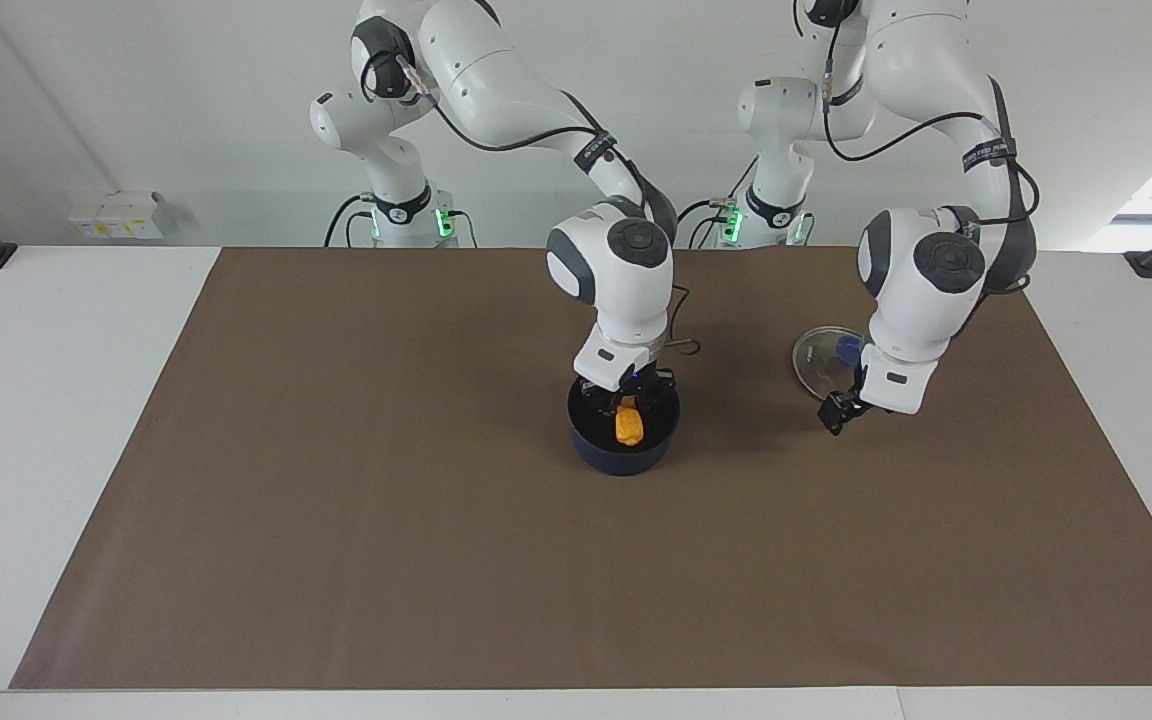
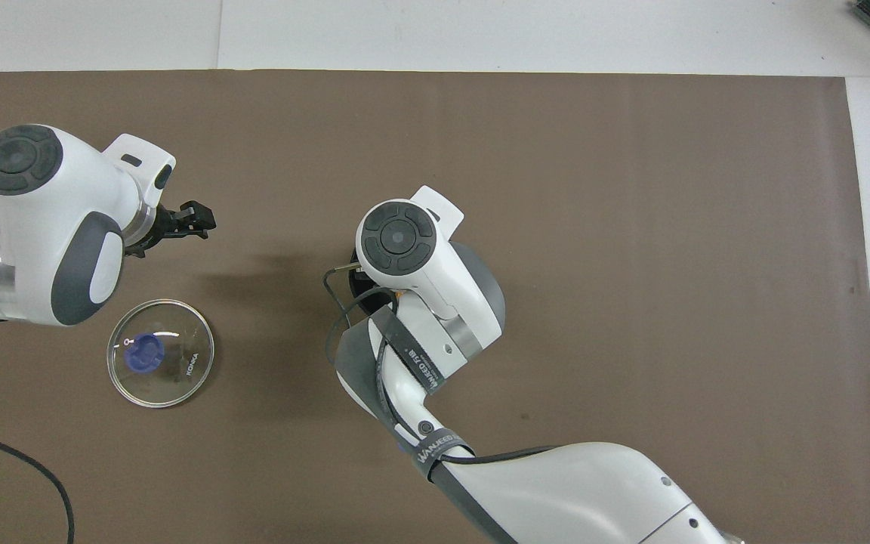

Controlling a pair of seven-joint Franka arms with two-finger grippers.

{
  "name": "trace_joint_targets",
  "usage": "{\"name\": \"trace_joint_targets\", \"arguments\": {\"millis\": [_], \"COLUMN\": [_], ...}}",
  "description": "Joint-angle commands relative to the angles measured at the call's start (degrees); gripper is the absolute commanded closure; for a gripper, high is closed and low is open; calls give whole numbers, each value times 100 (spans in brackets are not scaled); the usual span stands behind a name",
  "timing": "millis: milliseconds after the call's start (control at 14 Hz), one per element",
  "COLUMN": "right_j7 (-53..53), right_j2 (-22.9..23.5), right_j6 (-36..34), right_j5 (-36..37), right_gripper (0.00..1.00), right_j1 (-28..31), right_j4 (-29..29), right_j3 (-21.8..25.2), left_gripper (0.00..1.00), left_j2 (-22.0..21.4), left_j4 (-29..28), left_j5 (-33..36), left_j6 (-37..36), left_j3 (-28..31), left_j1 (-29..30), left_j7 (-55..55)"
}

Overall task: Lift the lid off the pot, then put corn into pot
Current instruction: 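Lower the corn into the pot and open the right gripper while the left gripper withdraws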

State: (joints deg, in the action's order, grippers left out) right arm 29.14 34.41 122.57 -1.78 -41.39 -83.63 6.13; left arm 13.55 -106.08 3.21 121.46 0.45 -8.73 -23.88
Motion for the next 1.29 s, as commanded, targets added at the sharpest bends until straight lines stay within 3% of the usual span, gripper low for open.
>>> {"name": "trace_joint_targets", "arguments": {"millis": [0,143,214,357,571,929,1214], "right_j7": [-14,-31,-40,-110,-146,-146,-697], "right_j2": [-163,-163,-163,-163,-241,-864,-1550], "right_j6": [240,443,426,399,321,-101,-654], "right_j5": [-7,37,46,89,213,213,213], "right_gripper": [86,76,57,0,0,0,0], "right_j1": [-9,-18,-18,-18,-1,122,849], "right_j4": [-391,-514,-514,-505,-444,-409,-417], "right_j3": [2,2,2,2,29,344,442], "left_gripper": [0,0,0,0,0,0,0], "left_j2": [-45,-237,-378,-607,-1037,-1451,-1846], "left_j4": [429,448,448,509,509,509,518], "left_j5": [-504,-567,-575,-838,-874,-804,-638], "left_j6": [-193,-350,-578,-965,-1308,-2021,-2310], "left_j3": [87,78,78,87,148,131,148], "left_j1": [63,177,257,423,520,662,679], "left_j7": [1005,1359,1743,2237,2344,2837,2680]}}
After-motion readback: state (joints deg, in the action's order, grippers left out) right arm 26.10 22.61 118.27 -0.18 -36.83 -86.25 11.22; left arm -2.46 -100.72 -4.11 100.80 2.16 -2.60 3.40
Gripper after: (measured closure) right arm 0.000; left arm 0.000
